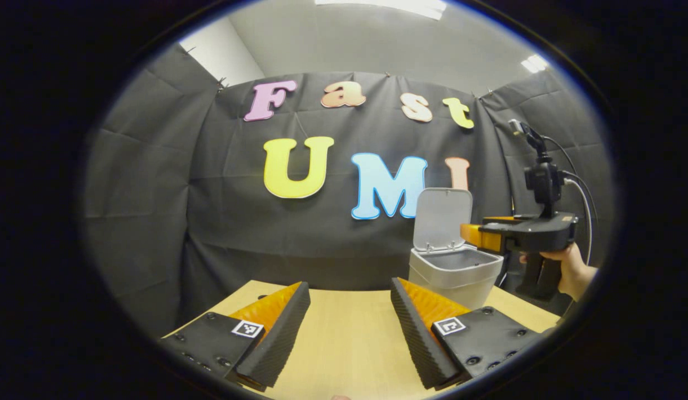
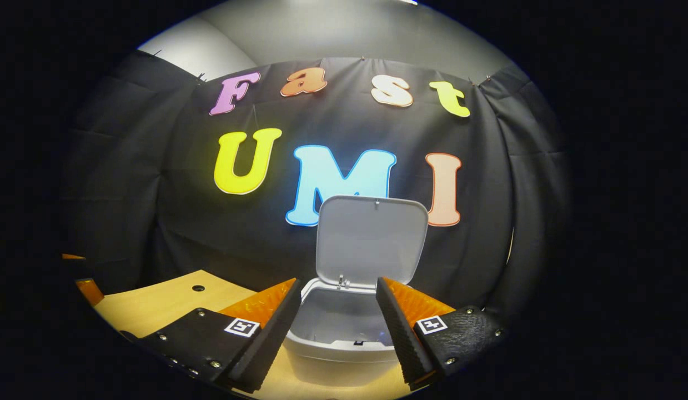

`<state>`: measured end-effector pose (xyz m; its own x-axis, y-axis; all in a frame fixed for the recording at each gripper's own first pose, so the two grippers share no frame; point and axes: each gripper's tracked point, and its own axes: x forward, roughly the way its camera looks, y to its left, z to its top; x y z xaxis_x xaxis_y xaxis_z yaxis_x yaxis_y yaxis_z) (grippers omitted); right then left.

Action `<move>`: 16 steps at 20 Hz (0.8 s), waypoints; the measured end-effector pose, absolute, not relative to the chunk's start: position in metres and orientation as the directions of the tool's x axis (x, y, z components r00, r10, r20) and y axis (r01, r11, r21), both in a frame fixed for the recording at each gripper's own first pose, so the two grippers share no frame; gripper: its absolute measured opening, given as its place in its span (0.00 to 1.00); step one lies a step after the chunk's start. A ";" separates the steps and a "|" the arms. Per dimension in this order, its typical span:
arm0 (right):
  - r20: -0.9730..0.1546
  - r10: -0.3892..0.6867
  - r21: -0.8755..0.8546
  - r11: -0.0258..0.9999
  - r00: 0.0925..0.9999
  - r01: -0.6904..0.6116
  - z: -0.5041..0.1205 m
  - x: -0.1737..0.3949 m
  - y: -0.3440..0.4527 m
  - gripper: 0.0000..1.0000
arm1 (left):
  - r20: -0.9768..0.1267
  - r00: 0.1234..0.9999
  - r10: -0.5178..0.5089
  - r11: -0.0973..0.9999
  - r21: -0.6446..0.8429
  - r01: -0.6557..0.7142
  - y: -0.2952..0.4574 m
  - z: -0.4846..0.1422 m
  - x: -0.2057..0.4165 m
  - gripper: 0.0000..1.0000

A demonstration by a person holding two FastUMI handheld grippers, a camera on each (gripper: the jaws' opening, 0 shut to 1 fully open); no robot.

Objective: Press the lid of the desktop garbage bin to open it, pick up the crumpled paper on the desktop and throw it into the bin, then pick up the pop can on the desktop and drop it into the bin, and finally close the garbage bin lid.

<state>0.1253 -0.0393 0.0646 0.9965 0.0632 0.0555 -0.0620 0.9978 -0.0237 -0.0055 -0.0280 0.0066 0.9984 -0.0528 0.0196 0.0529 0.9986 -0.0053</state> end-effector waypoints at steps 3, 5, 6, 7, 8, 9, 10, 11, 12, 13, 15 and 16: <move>0.087 0.030 -0.037 0.999 0.996 -0.027 0.088 0.135 -0.051 0.93 | 0.022 0.998 -0.061 0.998 0.000 0.061 -0.030 0.008 -0.004 1.00; 0.105 0.010 -0.050 0.999 0.994 -0.004 0.099 0.141 -0.056 0.93 | 0.019 0.997 -0.069 0.998 -0.004 0.069 -0.032 0.007 -0.002 1.00; 0.105 -0.001 -0.053 0.999 0.994 0.007 0.102 0.143 -0.058 0.93 | 0.014 0.997 -0.071 0.997 -0.004 0.071 -0.031 0.005 -0.002 1.00; 0.105 -0.009 -0.054 0.998 0.994 0.015 0.105 0.146 -0.059 1.00 | 0.014 0.997 -0.071 0.997 -0.004 0.071 -0.031 0.005 -0.001 1.00; 0.108 -0.013 -0.052 0.998 0.994 0.019 0.108 0.148 -0.059 0.93 | 0.015 0.997 -0.073 0.997 -0.002 0.073 -0.030 0.006 0.001 1.00; 0.108 -0.019 -0.051 0.998 0.994 0.024 0.111 0.150 -0.059 0.93 | 0.015 0.997 -0.075 0.997 0.000 0.075 -0.029 0.007 0.003 1.00; 0.107 -0.027 -0.051 0.998 0.994 0.033 0.114 0.153 -0.061 0.93 | 0.016 0.997 -0.081 0.997 0.002 0.081 -0.029 0.007 0.006 1.00; 0.105 -0.033 -0.051 0.998 0.994 0.039 0.117 0.157 -0.062 0.93 | 0.018 0.996 -0.086 0.996 0.002 0.086 -0.029 0.009 0.007 1.00; 0.103 -0.040 -0.051 0.998 0.994 0.045 0.120 0.160 -0.063 0.93 | 0.022 0.996 -0.092 0.996 0.002 0.092 -0.029 0.011 0.009 1.00; 0.104 -0.046 -0.051 0.997 0.994 0.051 0.125 0.164 -0.064 0.93 | 0.024 0.995 -0.097 0.995 0.003 0.097 -0.028 0.012 0.012 1.00; 0.115 -0.062 -0.060 0.996 0.991 0.069 0.135 0.171 -0.069 0.93 | 0.030 0.994 -0.108 0.994 0.008 0.108 -0.029 0.014 0.016 1.00; 0.121 -0.072 -0.065 0.995 0.990 0.081 0.141 0.176 -0.071 0.93 | 0.031 0.993 -0.114 0.993 0.011 0.113 -0.028 0.015 0.019 1.00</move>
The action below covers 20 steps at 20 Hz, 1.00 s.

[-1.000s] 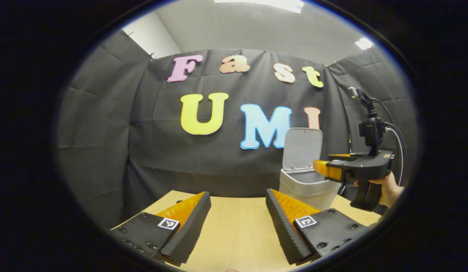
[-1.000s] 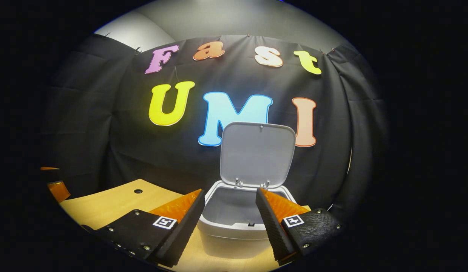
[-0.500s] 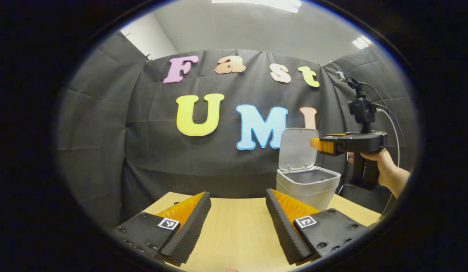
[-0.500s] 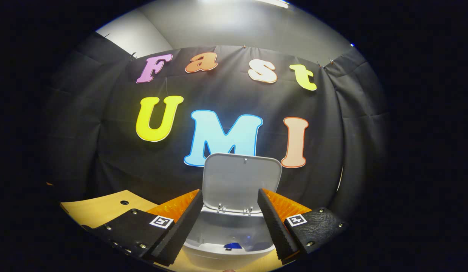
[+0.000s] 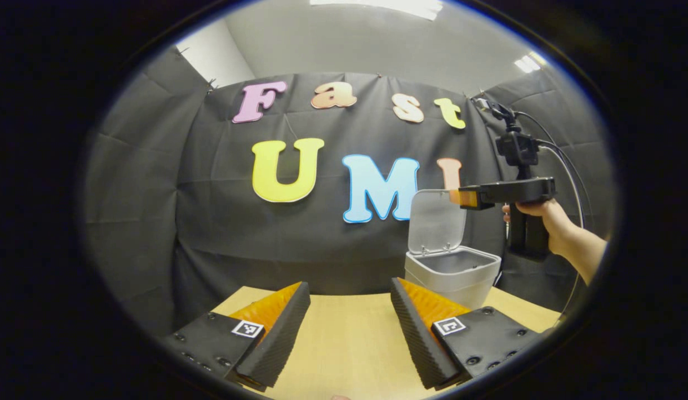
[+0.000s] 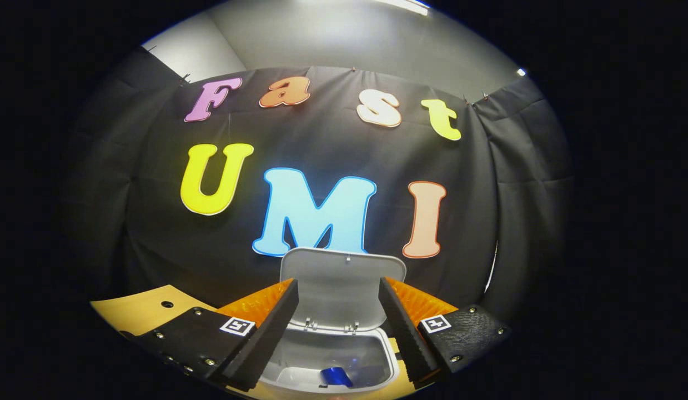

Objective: Press the lid of the desktop garbage bin to open it, pick up the crumpled paper on the desktop and throw it into the bin, then pick up the pop can on the desktop and drop it into the bin, and finally close the garbage bin lid.

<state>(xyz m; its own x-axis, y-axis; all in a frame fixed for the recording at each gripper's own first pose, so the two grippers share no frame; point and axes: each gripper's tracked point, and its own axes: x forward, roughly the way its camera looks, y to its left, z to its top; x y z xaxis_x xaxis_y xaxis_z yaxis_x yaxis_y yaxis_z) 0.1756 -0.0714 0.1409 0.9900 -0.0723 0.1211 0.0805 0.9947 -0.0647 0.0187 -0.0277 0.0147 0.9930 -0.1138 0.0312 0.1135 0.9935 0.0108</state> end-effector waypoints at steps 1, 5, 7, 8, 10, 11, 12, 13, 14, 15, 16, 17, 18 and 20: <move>0.130 -0.079 -0.066 0.994 0.988 0.088 0.147 0.180 -0.073 0.93 | 0.031 0.992 -0.119 0.993 0.013 0.119 -0.028 0.015 0.021 1.00; 0.145 -0.109 -0.055 0.991 0.983 0.118 0.160 0.198 -0.079 0.93 | 0.032 0.991 -0.133 0.991 0.006 0.132 -0.027 0.017 0.031 1.00; 0.152 -0.120 -0.045 0.991 0.981 0.128 0.166 0.208 -0.079 0.93 | 0.023 0.990 -0.136 0.991 0.001 0.136 -0.025 0.015 0.035 1.00; 0.155 -0.122 -0.048 0.990 0.980 0.131 0.168 0.214 -0.080 0.93 | 0.017 0.990 -0.139 0.990 -0.004 0.139 -0.025 0.013 0.038 1.00; 0.156 -0.126 -0.060 0.989 0.980 0.137 0.173 0.224 -0.078 0.93 | 0.005 0.989 -0.146 0.989 -0.011 0.146 -0.024 0.010 0.041 1.00; 0.157 -0.125 -0.066 0.988 0.980 0.137 0.176 0.229 -0.077 0.93 | 0.002 0.989 -0.150 0.989 -0.014 0.150 -0.024 0.009 0.043 1.00; 0.160 -0.125 -0.071 0.988 0.979 0.137 0.178 0.234 -0.076 0.93 | 0.000 0.988 -0.153 0.988 -0.014 0.153 -0.022 0.010 0.044 1.00; 0.161 -0.124 -0.075 0.988 0.979 0.137 0.180 0.240 -0.076 0.93 | -0.001 0.988 -0.154 0.988 -0.014 0.154 -0.019 0.010 0.046 1.00; 0.154 -0.127 -0.078 0.987 0.980 0.140 0.180 0.246 -0.076 0.93 | -0.004 0.988 -0.154 0.988 -0.016 0.154 -0.017 0.011 0.047 1.00; 0.148 -0.137 -0.070 0.986 0.979 0.149 0.181 0.251 -0.079 0.93 | -0.006 0.988 -0.152 0.988 -0.020 0.152 -0.014 0.012 0.048 1.00; 0.145 -0.141 -0.054 0.987 0.979 0.150 0.182 0.254 -0.080 0.93 | -0.007 0.989 -0.148 0.989 -0.023 0.148 -0.012 0.012 0.049 1.00; 0.142 -0.145 -0.037 0.988 0.979 0.152 0.182 0.258 -0.080 0.93 | -0.010 0.990 -0.143 0.989 -0.023 0.143 -0.009 0.013 0.050 1.00; 0.137 -0.154 -0.025 0.987 0.979 0.159 0.181 0.262 -0.082 0.93 | -0.010 0.991 -0.137 0.990 -0.023 0.136 -0.005 0.013 0.051 1.00; 0.127 -0.164 -0.017 0.986 0.978 0.168 0.179 0.268 -0.085 0.93 | -0.014 0.991 -0.129 0.991 -0.023 0.129 -0.001 0.012 0.052 1.00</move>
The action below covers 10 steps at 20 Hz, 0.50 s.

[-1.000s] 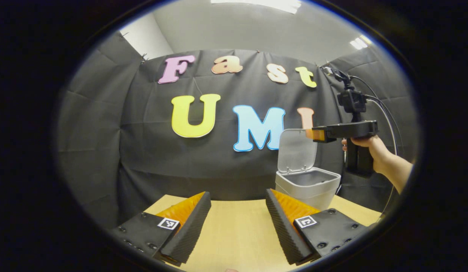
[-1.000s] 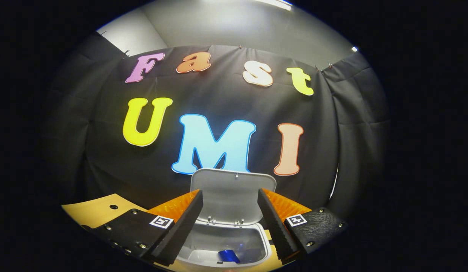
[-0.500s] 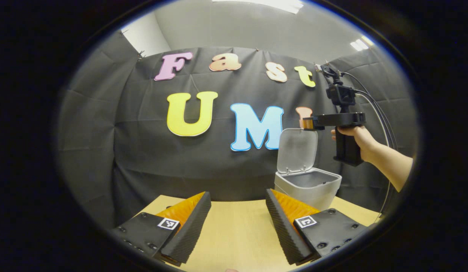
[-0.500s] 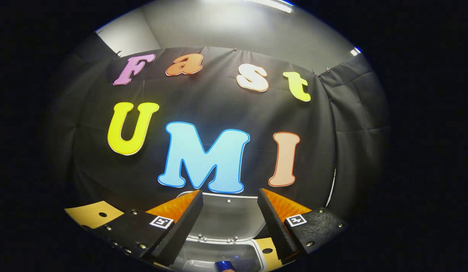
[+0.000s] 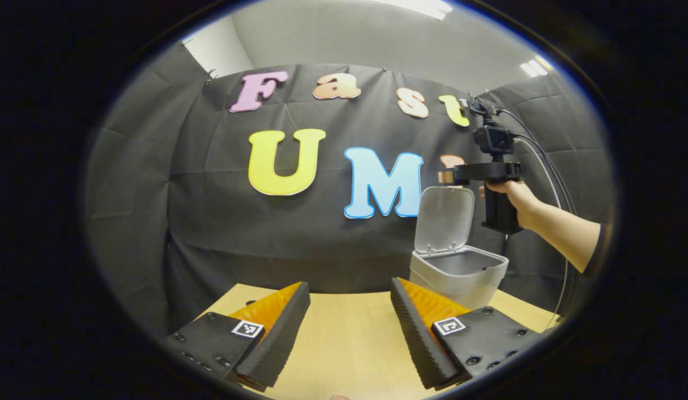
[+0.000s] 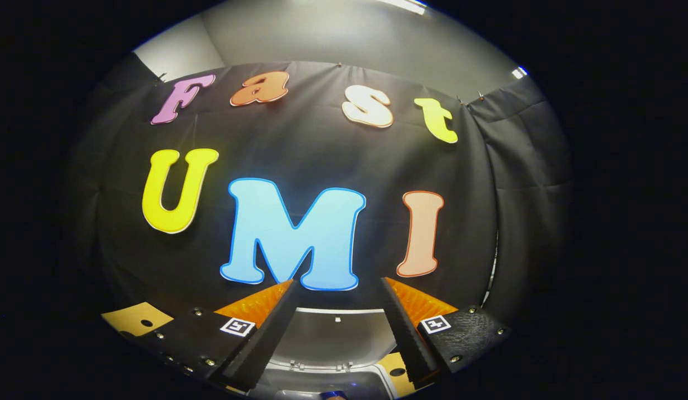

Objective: Press the lid of the desktop garbage bin to open it, pick up the crumpled paper on the desktop and throw it into the bin, then pick up the pop can on the desktop and drop it into the bin, and finally close the garbage bin lid.

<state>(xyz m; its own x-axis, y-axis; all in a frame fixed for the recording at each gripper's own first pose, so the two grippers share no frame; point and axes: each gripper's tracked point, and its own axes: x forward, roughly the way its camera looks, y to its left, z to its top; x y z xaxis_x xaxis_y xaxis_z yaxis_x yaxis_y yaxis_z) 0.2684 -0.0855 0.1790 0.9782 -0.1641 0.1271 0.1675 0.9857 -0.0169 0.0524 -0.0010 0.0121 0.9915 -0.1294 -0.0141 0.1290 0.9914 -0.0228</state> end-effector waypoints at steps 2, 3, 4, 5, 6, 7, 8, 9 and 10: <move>0.114 -0.167 -0.028 0.985 0.979 0.171 0.175 0.273 -0.087 0.92 | -0.015 0.992 -0.126 0.992 -0.032 0.125 0.001 0.010 0.053 1.00; 0.096 -0.162 -0.038 0.985 0.982 0.166 0.169 0.275 -0.087 0.93 | -0.018 0.992 -0.122 0.992 -0.035 0.121 0.002 0.008 0.053 1.00; 0.100 -0.153 -0.040 0.987 0.983 0.158 0.169 0.272 -0.086 0.93 | -0.018 0.993 -0.120 0.992 -0.037 0.119 0.001 0.008 0.052 1.00; 0.097 -0.154 -0.037 0.987 0.983 0.158 0.170 0.273 -0.087 0.93 | -0.016 0.993 -0.120 0.992 -0.037 0.119 0.001 0.008 0.051 0.89; 0.085 -0.145 -0.026 0.989 0.986 0.148 0.168 0.271 -0.086 0.93 | -0.015 0.993 -0.120 0.992 -0.035 0.120 -0.001 0.008 0.050 0.95; 0.075 -0.134 -0.013 0.991 0.988 0.135 0.166 0.270 -0.085 0.93 | -0.013 0.993 -0.120 0.992 -0.035 0.120 -0.002 0.008 0.048 1.00; 0.069 -0.127 0.002 0.992 0.989 0.127 0.166 0.267 -0.085 0.93 | -0.011 0.992 -0.123 0.992 -0.034 0.122 -0.003 0.009 0.047 1.00; 0.059 -0.115 0.019 0.993 0.992 0.114 0.163 0.265 -0.086 0.93 | -0.008 0.992 -0.122 0.992 -0.033 0.122 -0.004 0.009 0.046 1.00; 0.052 -0.104 0.038 0.994 0.993 0.102 0.161 0.263 -0.086 0.93 | -0.003 0.992 -0.123 0.992 -0.034 0.123 -0.005 0.010 0.045 1.00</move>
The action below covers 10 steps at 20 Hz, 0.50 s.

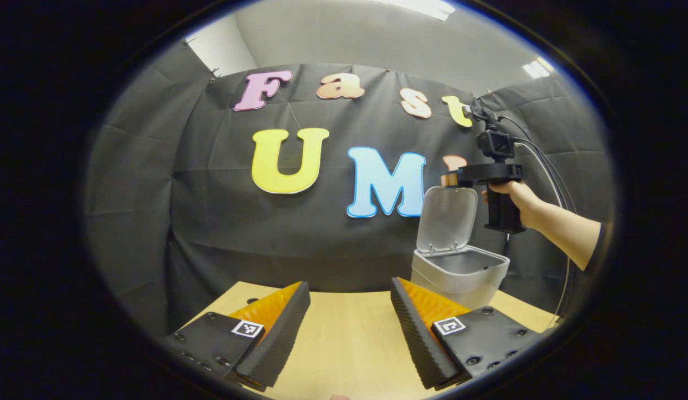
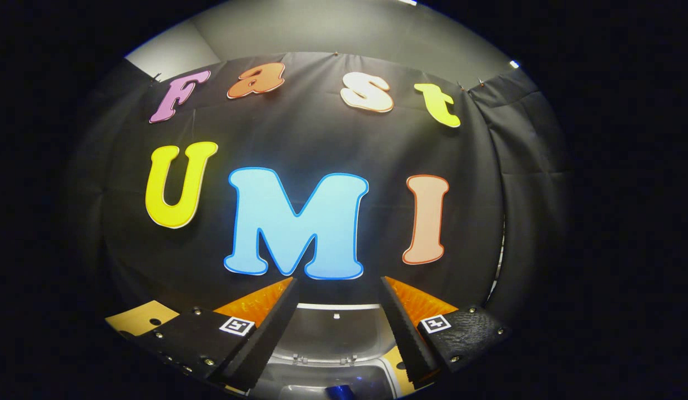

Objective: Press the lid of the desktop garbage bin to open it, pick up the crumpled paper on the desktop and throw it into the bin, then pick up the pop can on the desktop and drop it into the bin, and finally close the garbage bin lid.

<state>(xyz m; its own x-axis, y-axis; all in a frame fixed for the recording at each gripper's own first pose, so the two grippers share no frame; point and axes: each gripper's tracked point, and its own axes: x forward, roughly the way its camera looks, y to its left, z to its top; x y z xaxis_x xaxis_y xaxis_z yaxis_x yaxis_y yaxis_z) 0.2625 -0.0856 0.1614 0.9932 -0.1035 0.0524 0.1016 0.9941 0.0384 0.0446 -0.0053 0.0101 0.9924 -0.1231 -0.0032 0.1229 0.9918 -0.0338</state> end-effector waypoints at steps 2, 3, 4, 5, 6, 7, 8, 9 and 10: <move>0.042 -0.081 0.072 0.994 0.996 0.078 0.158 0.257 -0.085 0.93 | 0.006 0.993 -0.122 0.992 -0.035 0.122 -0.007 0.010 0.043 1.00; 0.040 -0.073 0.085 0.994 0.996 0.070 0.157 0.255 -0.085 0.93 | 0.008 0.993 -0.120 0.992 -0.034 0.120 -0.007 0.009 0.041 1.00; 0.042 -0.069 0.094 0.994 0.997 0.065 0.156 0.252 -0.085 0.93 | 0.009 0.993 -0.117 0.993 -0.033 0.117 -0.007 0.008 0.039 1.00; 0.045 -0.066 0.093 0.994 0.997 0.062 0.154 0.249 -0.085 0.94 | 0.007 0.994 -0.113 0.993 -0.031 0.113 -0.006 0.006 0.038 1.00; 0.048 -0.066 0.090 0.994 0.997 0.062 0.152 0.246 -0.085 0.93 | 0.005 0.994 -0.112 0.993 -0.031 0.112 -0.006 0.005 0.035 1.00; 0.051 -0.068 0.086 0.994 0.996 0.063 0.151 0.242 -0.084 0.93 | 0.007 0.994 -0.111 0.993 -0.033 0.111 -0.007 0.005 0.033 1.00; 0.057 -0.071 0.085 0.994 0.996 0.066 0.149 0.237 -0.084 0.93 | 0.010 0.994 -0.111 0.993 -0.032 0.111 -0.008 0.006 0.030 1.00; 0.063 -0.074 0.088 0.994 0.995 0.068 0.148 0.232 -0.084 0.93 | 0.009 0.994 -0.109 0.994 -0.029 0.109 -0.008 0.005 0.028 1.00; 0.068 -0.076 0.090 0.994 0.995 0.070 0.145 0.227 -0.083 0.93 | 0.010 0.994 -0.106 0.994 -0.027 0.106 -0.008 0.005 0.027 1.00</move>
<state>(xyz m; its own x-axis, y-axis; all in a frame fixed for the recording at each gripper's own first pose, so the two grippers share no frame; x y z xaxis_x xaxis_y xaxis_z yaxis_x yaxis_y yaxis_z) 0.2268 -0.0826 0.1455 0.9948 -0.0758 0.0677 0.0696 0.9935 0.0900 0.0273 -0.0079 0.0051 0.9943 -0.1057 0.0095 0.1060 0.9940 -0.0271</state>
